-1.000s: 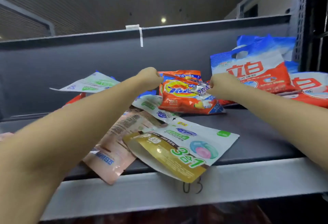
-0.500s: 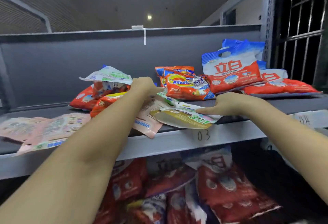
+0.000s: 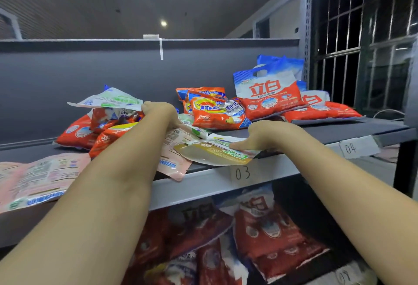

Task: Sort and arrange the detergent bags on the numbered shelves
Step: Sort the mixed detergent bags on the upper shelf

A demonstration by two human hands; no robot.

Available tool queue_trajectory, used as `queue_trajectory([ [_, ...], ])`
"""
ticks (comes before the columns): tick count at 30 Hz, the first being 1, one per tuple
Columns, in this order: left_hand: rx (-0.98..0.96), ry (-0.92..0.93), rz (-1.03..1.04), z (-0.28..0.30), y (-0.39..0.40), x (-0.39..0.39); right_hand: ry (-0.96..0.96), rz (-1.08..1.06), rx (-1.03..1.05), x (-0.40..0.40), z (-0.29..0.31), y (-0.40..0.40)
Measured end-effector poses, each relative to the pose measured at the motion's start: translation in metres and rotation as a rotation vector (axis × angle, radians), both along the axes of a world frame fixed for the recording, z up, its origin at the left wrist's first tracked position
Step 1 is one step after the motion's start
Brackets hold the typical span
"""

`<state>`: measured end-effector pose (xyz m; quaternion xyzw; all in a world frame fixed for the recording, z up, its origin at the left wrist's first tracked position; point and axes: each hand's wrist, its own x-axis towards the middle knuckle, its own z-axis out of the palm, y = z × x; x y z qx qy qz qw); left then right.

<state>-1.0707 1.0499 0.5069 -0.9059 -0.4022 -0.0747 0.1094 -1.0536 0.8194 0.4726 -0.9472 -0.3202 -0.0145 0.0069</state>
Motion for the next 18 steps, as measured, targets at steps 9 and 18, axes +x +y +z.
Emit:
queue_trajectory([
  [9, 0.08, -0.07, -0.007, -0.009, 0.012, 0.01, 0.041, 0.041, -0.027, -0.025, -0.012, 0.006],
  [18, 0.121, -0.08, -0.149, 0.025, -0.011, -0.028, 0.104, -0.066, -0.097, -0.011, 0.01, -0.004],
])
